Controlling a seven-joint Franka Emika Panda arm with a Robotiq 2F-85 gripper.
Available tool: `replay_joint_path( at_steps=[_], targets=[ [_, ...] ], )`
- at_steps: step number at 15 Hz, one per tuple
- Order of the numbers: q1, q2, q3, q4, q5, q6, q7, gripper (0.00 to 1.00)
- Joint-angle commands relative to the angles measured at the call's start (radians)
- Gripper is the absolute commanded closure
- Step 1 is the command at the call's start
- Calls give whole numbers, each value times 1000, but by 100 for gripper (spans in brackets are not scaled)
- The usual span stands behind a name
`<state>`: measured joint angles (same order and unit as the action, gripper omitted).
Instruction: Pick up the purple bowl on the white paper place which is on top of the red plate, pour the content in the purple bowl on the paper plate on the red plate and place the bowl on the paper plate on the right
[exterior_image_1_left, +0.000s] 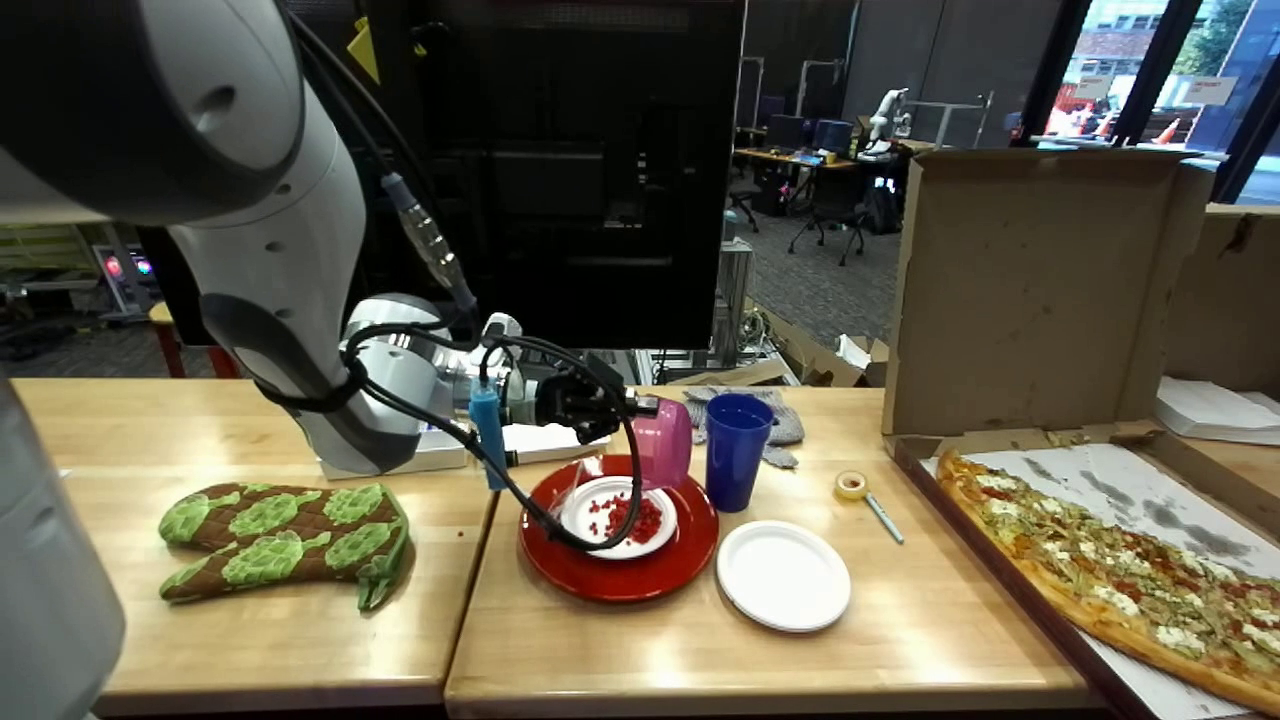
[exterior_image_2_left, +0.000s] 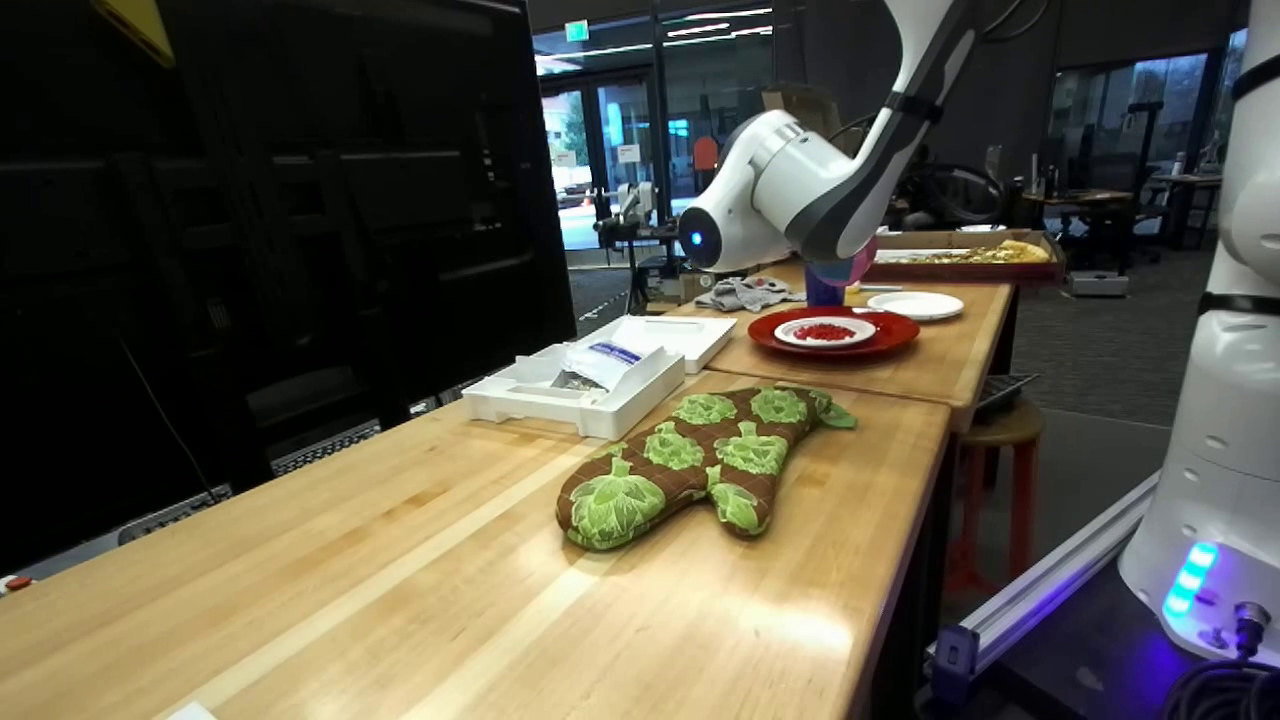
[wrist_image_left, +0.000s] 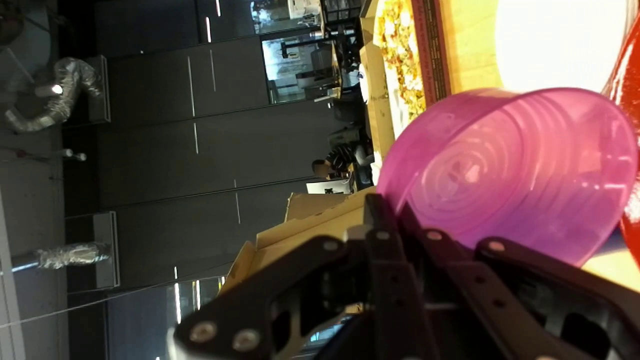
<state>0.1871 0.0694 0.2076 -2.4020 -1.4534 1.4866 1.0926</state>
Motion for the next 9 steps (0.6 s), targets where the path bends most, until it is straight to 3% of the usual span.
replay_joint_path(
  at_steps=[1, 9],
  targets=[
    [22, 22, 11, -2, -38, -78, 33, 98],
    [16, -3, 14, -1, -32, -61, 22, 98]
  ],
)
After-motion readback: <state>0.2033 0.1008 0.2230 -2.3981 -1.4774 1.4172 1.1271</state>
